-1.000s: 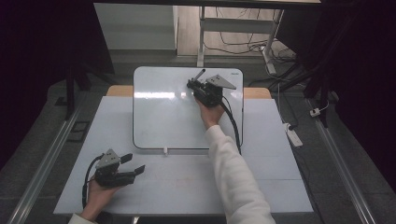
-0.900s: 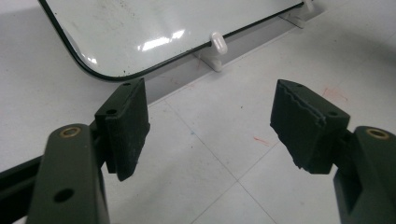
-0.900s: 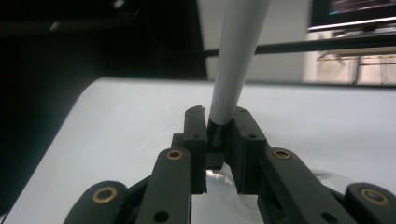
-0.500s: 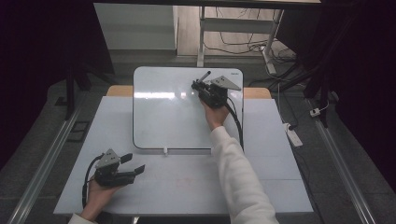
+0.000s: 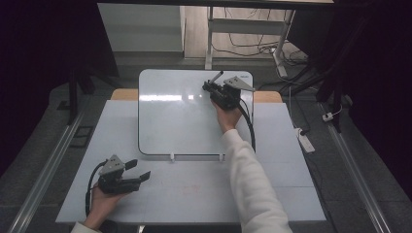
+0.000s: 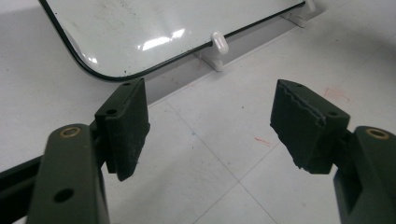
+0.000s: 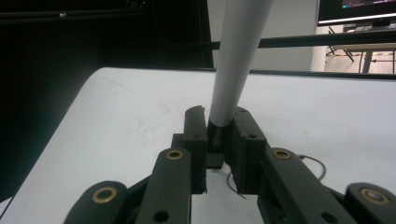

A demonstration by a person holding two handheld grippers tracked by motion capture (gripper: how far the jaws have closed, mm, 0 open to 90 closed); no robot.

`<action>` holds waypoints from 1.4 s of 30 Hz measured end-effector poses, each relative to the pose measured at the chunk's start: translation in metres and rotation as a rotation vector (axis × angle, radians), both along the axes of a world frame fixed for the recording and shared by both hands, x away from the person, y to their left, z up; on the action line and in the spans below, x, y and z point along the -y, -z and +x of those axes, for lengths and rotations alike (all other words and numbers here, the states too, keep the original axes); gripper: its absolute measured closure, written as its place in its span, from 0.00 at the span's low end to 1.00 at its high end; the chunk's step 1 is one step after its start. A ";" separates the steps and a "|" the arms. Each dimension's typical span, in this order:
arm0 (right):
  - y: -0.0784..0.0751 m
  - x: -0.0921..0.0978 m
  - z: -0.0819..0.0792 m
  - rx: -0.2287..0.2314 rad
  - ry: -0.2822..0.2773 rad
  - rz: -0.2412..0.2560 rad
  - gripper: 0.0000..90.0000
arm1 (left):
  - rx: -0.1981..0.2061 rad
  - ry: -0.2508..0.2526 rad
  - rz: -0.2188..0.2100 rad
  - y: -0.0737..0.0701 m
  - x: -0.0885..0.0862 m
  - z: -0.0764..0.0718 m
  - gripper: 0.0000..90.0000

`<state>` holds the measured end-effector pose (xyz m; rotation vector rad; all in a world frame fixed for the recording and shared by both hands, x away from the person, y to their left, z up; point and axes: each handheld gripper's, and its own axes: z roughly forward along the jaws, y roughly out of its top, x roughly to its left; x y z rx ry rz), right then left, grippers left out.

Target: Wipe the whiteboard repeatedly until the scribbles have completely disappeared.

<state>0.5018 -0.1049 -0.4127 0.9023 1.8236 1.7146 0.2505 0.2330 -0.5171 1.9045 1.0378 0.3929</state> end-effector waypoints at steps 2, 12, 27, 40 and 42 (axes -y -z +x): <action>-0.002 0.006 0.002 0.005 0.021 0.000 0.86 | 0.002 -0.002 -0.001 0.000 0.000 -0.001 0.32; 0.008 0.004 -0.006 -0.008 0.004 0.017 0.86 | 0.000 -0.001 -0.007 0.000 0.000 0.001 0.32; -0.003 0.023 0.003 0.014 0.049 0.008 0.86 | -0.001 -0.006 -0.006 0.000 0.000 0.000 0.32; 0.004 0.037 -0.003 0.002 0.083 0.041 0.86 | 0.004 -0.006 -0.004 -0.001 -0.001 -0.001 0.32; 0.000 0.045 0.000 0.001 0.120 0.064 0.86 | 0.005 -0.006 -0.006 -0.001 -0.001 -0.001 0.32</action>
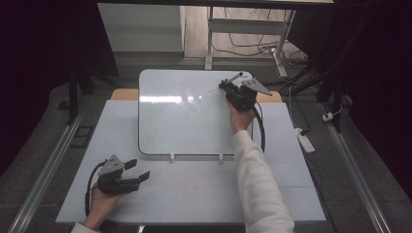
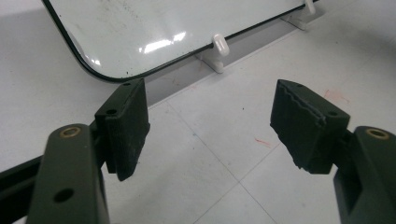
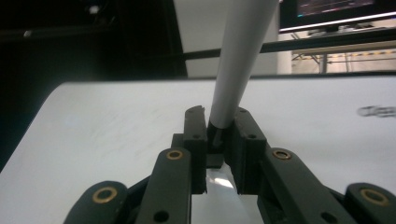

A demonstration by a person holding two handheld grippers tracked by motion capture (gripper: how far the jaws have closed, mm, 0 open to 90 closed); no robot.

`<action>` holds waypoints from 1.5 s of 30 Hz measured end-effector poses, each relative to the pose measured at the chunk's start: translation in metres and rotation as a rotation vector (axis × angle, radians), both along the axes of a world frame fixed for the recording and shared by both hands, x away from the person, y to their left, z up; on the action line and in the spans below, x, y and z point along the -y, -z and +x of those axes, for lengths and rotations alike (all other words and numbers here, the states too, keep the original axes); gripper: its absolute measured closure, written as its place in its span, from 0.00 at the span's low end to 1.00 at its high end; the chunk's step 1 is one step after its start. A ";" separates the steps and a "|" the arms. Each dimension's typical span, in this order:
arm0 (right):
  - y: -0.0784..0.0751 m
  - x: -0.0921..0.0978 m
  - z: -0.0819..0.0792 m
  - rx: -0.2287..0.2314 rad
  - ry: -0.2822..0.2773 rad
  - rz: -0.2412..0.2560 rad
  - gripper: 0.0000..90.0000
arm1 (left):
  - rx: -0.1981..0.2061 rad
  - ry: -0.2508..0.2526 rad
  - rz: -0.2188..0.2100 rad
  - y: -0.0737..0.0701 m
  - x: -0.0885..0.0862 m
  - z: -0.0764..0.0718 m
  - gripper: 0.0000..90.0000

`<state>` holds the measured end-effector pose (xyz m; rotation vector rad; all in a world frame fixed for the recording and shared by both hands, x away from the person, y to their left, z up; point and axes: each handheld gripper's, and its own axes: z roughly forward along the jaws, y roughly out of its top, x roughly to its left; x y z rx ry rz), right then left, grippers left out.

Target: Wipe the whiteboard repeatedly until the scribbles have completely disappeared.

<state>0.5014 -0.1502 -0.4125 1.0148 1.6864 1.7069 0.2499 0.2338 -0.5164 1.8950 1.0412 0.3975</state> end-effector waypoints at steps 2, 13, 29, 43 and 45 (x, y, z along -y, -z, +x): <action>0.000 -0.001 -0.001 -0.002 0.005 0.005 0.86 | -0.003 0.000 -0.002 0.001 0.000 0.002 0.32; 0.006 -0.016 -0.006 -0.003 -0.050 -0.032 0.86 | 0.001 -0.002 -0.001 0.000 -0.001 0.000 0.32; 0.001 -0.036 -0.002 -0.004 -0.078 -0.054 0.86 | -0.001 -0.001 0.001 0.001 -0.001 0.002 0.32; -0.002 -0.015 -0.022 -0.010 -0.144 -0.035 0.86 | 0.000 -0.002 0.003 0.001 -0.001 0.002 0.32; -0.003 -0.008 -0.030 -0.023 -0.190 -0.031 0.86 | 0.003 -0.005 0.001 0.001 -0.001 0.002 0.32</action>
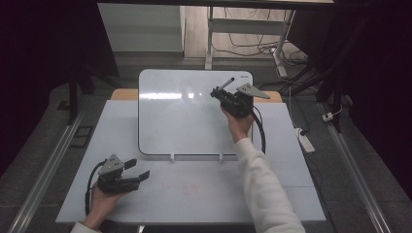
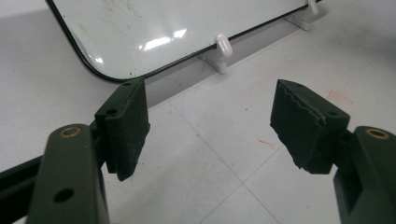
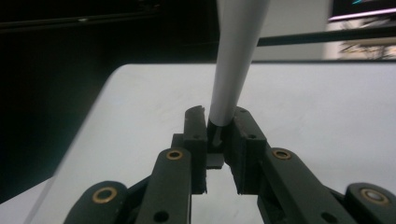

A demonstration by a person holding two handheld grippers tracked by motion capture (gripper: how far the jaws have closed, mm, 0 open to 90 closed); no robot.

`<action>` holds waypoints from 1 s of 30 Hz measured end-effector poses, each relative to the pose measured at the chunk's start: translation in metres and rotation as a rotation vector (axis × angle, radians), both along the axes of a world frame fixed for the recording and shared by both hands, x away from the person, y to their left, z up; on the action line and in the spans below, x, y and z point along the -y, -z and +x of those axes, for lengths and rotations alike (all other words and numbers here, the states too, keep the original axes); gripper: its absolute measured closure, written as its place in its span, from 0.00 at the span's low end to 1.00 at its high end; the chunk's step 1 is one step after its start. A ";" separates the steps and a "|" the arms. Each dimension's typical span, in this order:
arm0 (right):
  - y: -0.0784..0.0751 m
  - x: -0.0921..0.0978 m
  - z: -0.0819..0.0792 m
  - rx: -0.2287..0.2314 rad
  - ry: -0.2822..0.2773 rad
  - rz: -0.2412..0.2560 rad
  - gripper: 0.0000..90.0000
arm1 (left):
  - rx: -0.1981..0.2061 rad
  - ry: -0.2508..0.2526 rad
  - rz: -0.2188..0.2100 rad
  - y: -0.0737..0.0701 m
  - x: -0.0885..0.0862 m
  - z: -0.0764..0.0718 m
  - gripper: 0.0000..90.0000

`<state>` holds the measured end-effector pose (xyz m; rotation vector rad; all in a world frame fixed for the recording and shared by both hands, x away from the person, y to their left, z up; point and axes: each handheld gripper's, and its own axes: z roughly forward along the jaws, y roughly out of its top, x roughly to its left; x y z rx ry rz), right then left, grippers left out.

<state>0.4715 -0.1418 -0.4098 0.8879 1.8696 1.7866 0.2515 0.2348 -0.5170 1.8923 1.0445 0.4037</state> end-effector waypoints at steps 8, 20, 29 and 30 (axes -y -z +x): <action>0.009 0.035 -0.053 -0.052 -0.143 -0.098 0.86 | 0.113 -0.025 0.011 -0.011 -0.002 -0.002 0.32; 0.034 0.081 -0.116 -0.142 -0.212 -0.147 0.86 | 0.183 0.068 0.040 -0.041 0.028 0.002 0.32; 0.047 0.079 -0.122 -0.193 -0.269 -0.192 0.86 | 0.190 0.177 0.017 -0.063 0.067 0.024 0.32; 0.049 0.077 -0.122 -0.197 -0.279 -0.200 0.86 | 0.189 0.192 0.017 -0.065 0.071 0.026 0.32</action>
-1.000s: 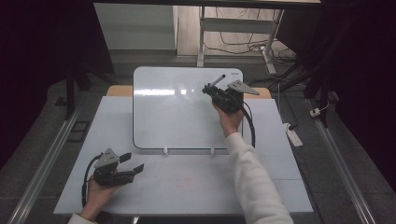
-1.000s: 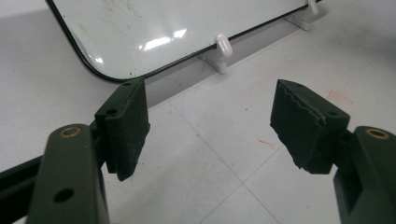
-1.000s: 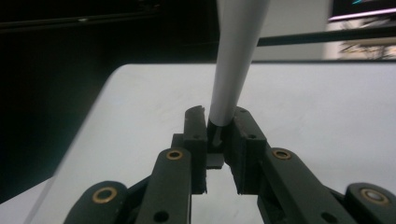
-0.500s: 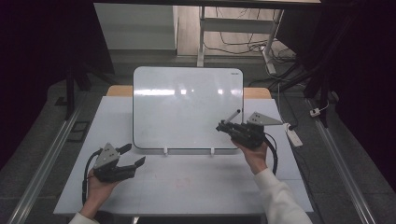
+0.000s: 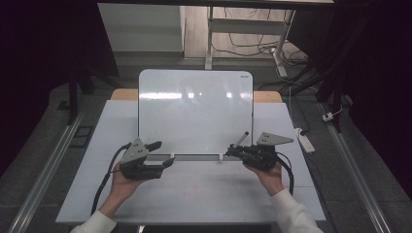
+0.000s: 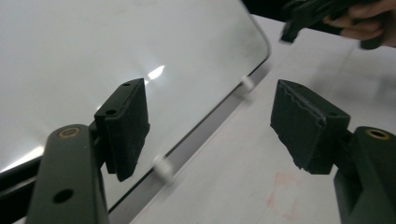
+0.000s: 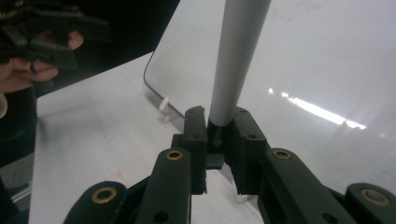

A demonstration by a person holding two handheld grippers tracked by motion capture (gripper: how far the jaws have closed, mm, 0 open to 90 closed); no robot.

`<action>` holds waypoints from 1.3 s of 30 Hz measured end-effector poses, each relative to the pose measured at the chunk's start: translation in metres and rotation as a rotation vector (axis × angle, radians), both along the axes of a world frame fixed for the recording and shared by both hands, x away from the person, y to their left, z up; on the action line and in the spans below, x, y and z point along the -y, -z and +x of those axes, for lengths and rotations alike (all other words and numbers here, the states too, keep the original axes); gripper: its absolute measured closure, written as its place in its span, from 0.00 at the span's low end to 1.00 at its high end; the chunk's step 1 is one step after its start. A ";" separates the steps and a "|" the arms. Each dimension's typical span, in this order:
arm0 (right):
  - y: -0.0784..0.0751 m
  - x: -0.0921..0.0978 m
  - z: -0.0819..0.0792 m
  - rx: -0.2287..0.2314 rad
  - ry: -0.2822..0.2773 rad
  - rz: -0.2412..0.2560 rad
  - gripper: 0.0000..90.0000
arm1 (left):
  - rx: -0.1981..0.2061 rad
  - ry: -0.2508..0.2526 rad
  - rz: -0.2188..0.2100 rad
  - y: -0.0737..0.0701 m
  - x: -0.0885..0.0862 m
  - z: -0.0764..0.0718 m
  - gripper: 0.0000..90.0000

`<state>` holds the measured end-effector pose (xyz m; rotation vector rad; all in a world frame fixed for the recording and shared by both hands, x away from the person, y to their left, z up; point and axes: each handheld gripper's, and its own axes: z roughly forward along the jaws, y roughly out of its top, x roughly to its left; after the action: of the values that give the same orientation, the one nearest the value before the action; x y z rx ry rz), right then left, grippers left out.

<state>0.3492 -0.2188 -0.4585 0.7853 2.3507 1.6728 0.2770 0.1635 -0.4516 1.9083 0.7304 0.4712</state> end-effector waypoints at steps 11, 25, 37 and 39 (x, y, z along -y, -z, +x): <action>0.015 -0.026 -0.001 -0.033 -0.122 -0.072 0.86 | -0.007 0.150 -0.017 -0.011 0.052 0.023 0.35; 0.026 -0.054 0.001 -0.065 -0.260 -0.124 0.86 | -0.038 0.266 -0.060 -0.002 0.083 0.042 0.51; 0.027 -0.065 -0.002 -0.078 -0.357 -0.182 0.86 | -0.026 0.333 -0.043 -0.002 0.092 0.043 0.84; 0.027 -0.063 -0.001 -0.081 -0.361 -0.187 0.86 | -0.043 0.344 -0.050 -0.001 0.092 0.044 0.87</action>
<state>0.3480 -0.1554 -0.4858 0.4202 2.7889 1.5283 0.3206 0.0717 -0.4504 1.9506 0.4233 0.1955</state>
